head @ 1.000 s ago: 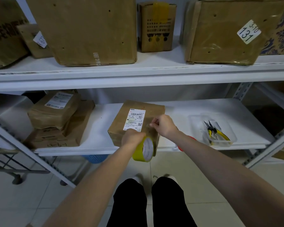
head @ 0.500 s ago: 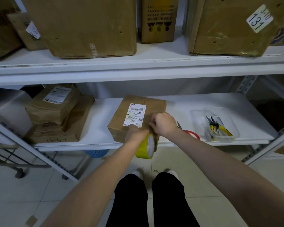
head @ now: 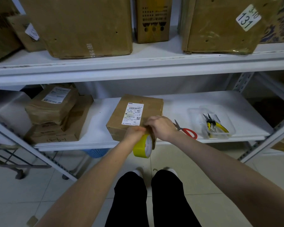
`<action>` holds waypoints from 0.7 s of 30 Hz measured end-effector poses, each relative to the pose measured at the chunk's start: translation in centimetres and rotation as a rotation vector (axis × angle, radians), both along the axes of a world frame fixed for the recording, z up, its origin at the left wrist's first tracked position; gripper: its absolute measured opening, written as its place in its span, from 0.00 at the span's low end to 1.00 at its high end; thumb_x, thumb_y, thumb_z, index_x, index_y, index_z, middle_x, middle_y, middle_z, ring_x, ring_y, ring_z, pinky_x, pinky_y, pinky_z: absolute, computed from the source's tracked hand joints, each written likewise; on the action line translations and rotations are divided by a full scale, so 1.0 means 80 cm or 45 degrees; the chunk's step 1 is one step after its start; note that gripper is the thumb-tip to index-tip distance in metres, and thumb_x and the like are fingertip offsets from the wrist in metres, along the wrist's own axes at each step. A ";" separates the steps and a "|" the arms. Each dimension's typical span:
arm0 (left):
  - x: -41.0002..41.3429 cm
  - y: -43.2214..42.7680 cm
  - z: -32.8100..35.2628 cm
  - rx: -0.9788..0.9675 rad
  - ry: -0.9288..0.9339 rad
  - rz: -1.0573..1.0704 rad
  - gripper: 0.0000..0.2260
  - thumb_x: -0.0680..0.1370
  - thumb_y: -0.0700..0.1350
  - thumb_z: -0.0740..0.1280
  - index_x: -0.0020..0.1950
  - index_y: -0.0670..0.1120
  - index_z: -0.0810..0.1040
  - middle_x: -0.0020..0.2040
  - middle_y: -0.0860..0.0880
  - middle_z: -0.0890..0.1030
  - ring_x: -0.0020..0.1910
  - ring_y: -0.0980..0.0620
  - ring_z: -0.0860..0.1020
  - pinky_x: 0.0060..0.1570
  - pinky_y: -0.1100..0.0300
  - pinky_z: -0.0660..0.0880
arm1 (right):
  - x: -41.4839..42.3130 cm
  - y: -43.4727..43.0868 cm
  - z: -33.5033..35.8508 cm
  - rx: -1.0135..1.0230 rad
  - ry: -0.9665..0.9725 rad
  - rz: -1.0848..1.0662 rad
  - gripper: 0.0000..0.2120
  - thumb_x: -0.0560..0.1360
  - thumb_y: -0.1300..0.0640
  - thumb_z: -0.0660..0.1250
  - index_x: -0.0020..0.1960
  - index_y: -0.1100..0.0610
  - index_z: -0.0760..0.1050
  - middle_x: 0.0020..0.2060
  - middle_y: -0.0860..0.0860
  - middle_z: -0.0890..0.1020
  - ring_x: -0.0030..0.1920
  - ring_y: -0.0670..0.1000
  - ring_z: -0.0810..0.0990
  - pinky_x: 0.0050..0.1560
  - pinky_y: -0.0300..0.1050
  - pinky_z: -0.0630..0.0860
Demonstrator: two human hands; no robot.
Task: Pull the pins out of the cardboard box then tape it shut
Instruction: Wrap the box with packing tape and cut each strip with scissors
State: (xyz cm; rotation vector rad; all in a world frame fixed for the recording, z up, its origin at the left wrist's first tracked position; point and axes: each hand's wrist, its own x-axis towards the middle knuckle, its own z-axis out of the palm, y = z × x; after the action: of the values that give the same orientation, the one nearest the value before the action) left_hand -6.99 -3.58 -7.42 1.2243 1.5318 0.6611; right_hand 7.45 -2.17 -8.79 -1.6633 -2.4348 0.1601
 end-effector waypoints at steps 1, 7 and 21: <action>-0.001 -0.005 0.000 0.002 -0.031 0.019 0.05 0.76 0.37 0.66 0.49 0.43 0.81 0.52 0.43 0.79 0.54 0.48 0.75 0.60 0.55 0.71 | 0.000 -0.002 0.000 -0.003 -0.017 0.000 0.18 0.76 0.61 0.58 0.62 0.50 0.78 0.59 0.47 0.78 0.60 0.54 0.75 0.55 0.49 0.73; -0.024 -0.025 -0.004 -0.261 -0.197 0.177 0.18 0.71 0.47 0.70 0.60 0.49 0.74 0.55 0.46 0.78 0.53 0.45 0.78 0.54 0.50 0.76 | -0.002 -0.001 0.005 -0.054 -0.078 -0.013 0.17 0.81 0.55 0.55 0.67 0.50 0.74 0.63 0.47 0.75 0.62 0.53 0.74 0.59 0.47 0.71; -0.028 -0.033 0.001 -0.325 0.011 0.041 0.11 0.77 0.49 0.65 0.57 0.48 0.72 0.48 0.47 0.76 0.40 0.50 0.74 0.36 0.61 0.63 | -0.017 0.001 0.022 -0.178 -0.295 -0.059 0.18 0.78 0.43 0.61 0.62 0.50 0.76 0.61 0.49 0.73 0.61 0.53 0.74 0.53 0.47 0.74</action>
State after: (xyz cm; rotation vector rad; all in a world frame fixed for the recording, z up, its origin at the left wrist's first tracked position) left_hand -9.20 -6.22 -7.36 1.0126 1.5918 0.4640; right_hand 6.07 -2.06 -7.07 -1.8927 -2.6019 0.1404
